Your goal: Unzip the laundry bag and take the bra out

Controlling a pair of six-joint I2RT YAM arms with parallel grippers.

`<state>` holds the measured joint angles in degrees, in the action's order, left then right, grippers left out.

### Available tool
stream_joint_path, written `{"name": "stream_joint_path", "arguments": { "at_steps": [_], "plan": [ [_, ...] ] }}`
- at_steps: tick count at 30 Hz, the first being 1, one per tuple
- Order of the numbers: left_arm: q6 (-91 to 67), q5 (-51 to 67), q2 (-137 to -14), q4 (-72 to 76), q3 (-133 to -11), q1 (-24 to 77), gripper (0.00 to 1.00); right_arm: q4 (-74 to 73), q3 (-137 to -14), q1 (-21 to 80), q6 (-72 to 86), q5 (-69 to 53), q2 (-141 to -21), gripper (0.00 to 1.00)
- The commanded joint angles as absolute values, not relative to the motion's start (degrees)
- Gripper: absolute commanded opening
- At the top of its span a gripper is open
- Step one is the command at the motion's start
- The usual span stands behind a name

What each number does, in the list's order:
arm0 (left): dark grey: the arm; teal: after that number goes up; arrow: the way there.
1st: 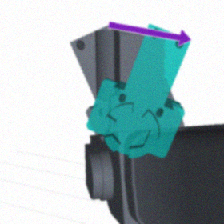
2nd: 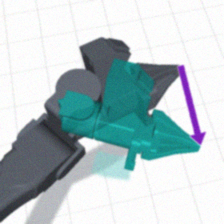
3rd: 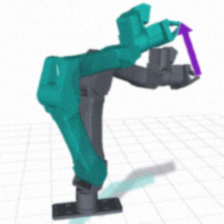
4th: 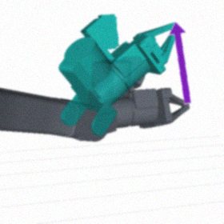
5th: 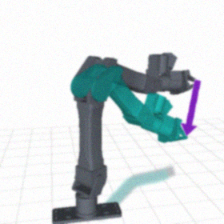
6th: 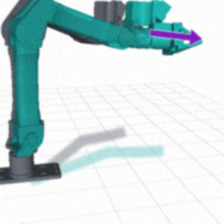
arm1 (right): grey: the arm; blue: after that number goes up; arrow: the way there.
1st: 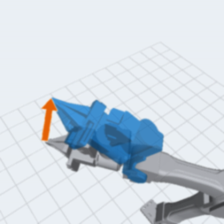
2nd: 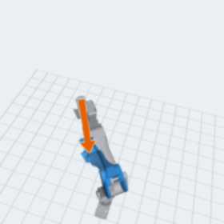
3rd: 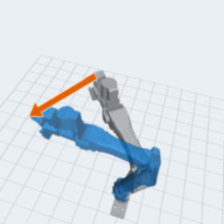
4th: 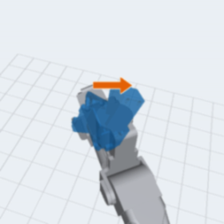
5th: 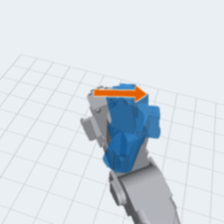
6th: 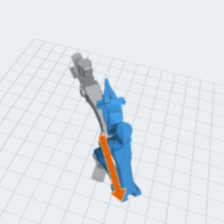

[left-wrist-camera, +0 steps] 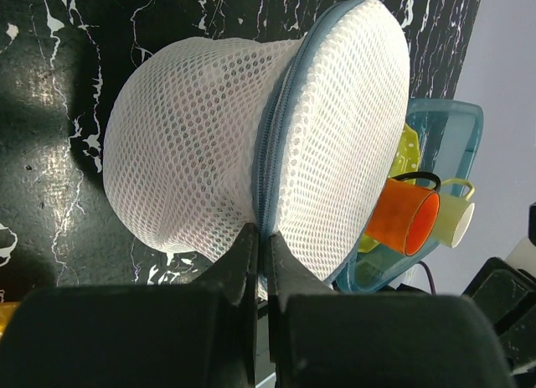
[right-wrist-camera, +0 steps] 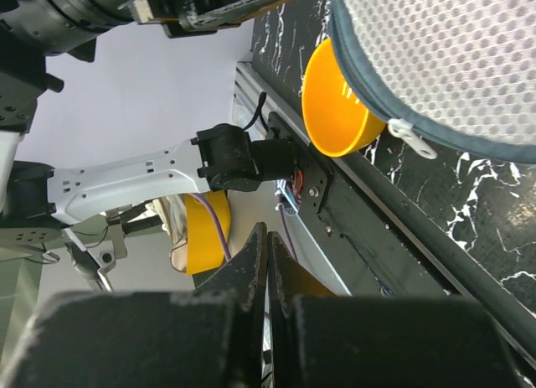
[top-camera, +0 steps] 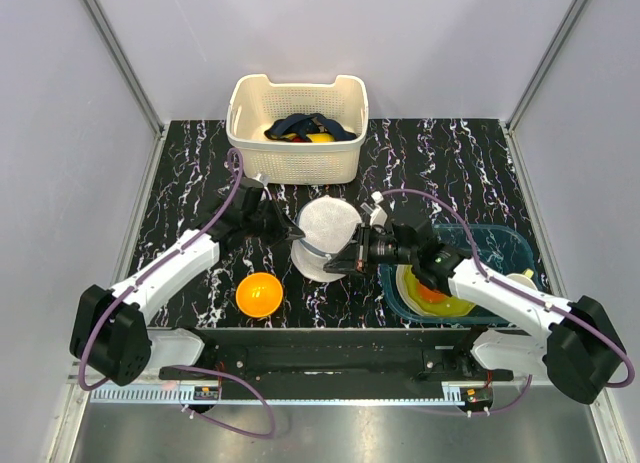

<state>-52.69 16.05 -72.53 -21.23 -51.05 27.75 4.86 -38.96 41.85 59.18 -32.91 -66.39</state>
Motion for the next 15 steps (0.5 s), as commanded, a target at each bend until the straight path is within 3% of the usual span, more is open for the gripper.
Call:
{"name": "stream_joint_path", "arguments": {
  "at_steps": [1,9,15],
  "plan": [
    [-51.86,16.96,-72.69,-18.81,-53.61,27.51,0.0,7.29,-42.8,41.57,60.37,-37.61,-66.09,0.0],
    [-51.86,17.23,-72.95,-18.81,-53.88,27.51,0.0,15.27,-45.09,41.48,74.86,-44.38,-68.99,0.0],
    [-52.03,17.31,-72.68,-18.63,-53.53,27.51,0.0,33.74,-42.98,41.4,88.59,-48.78,-72.07,0.0]
  ]
}}
